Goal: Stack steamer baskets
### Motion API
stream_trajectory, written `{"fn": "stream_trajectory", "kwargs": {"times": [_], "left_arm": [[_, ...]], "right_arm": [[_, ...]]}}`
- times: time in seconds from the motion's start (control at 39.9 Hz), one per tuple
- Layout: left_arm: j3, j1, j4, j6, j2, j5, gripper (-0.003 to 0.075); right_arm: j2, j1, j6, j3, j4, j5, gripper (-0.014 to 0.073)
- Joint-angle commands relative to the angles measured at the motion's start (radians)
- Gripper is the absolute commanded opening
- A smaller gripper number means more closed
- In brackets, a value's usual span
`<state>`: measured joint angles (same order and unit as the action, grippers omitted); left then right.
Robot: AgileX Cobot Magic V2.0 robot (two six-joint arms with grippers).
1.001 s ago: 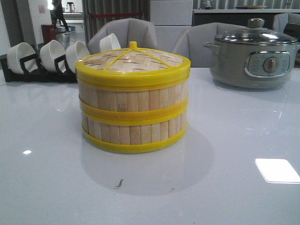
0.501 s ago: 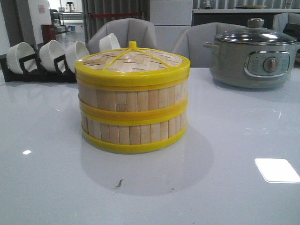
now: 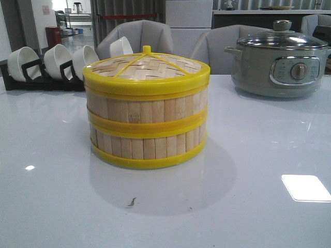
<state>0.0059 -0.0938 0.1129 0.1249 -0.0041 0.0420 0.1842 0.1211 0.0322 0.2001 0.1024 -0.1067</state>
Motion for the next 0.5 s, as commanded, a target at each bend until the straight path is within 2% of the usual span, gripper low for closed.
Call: {"fn": "stream_trajectory", "kwargs": {"times": [0.0, 0.48], "left_arm": [[0.001, 0.004, -0.028, -0.059, -0.013, 0.094, 0.0083], [0.001, 0.004, -0.018, -0.083, -0.013, 0.094, 0.0083]], "right_arm": [[0.011, 0.005, 0.001, 0.029, 0.016, 0.092, 0.0076], [0.011, 0.005, 0.001, 0.029, 0.016, 0.092, 0.0076]]}}
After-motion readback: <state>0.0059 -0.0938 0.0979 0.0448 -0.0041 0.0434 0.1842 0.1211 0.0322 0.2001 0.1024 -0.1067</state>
